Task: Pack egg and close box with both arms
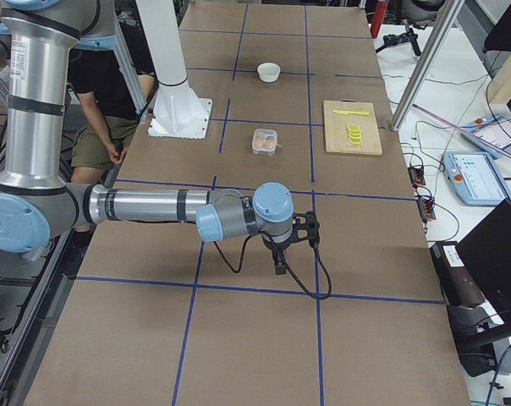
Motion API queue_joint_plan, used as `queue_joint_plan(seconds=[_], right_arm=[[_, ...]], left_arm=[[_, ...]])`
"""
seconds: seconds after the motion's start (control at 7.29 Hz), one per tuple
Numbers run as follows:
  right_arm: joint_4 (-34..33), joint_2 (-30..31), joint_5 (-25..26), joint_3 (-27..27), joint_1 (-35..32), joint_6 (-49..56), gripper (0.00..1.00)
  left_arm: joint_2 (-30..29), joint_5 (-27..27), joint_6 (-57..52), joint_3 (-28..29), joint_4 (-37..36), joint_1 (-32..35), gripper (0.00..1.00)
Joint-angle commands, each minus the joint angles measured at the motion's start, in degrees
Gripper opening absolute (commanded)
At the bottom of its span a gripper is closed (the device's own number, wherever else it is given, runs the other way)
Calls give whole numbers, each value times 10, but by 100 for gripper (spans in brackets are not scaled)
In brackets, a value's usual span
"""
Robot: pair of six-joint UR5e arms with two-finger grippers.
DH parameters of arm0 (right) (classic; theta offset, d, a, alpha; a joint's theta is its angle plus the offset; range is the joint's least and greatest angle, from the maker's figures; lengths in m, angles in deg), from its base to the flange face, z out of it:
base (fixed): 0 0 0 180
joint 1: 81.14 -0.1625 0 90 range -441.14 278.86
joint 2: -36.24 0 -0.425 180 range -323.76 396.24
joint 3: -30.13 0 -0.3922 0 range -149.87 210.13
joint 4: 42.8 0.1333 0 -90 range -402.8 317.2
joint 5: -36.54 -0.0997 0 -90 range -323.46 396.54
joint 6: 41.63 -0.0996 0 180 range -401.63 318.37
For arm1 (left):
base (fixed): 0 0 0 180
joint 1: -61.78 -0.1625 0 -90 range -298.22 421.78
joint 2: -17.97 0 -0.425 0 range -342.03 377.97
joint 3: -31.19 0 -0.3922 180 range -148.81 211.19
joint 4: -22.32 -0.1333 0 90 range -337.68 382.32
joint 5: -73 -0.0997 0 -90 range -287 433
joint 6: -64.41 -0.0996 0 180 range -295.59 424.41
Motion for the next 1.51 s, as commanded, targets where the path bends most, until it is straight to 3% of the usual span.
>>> queue_joint_plan(seconds=[0.0, 0.55, 0.82, 0.96, 1.37], right_arm=[[0, -2, 0, 0, 0, 0, 100], [-2, -2, -3, 5, 0, 0, 100], [-52, -20, 0, 10, 9, 3, 100], [-54, -19, 6, 13, 41, 4, 100], [-81, -25, 7, 16, 55, 7, 100]], left_arm=[[6, -29, -1, -2, 14, -8, 100], [19, -24, -2, -10, 17, -10, 100], [20, -22, -4, -16, 14, -10, 100], [20, -22, -4, -20, 12, -10, 100], [21, -22, -6, -21, 13, -10, 100]])
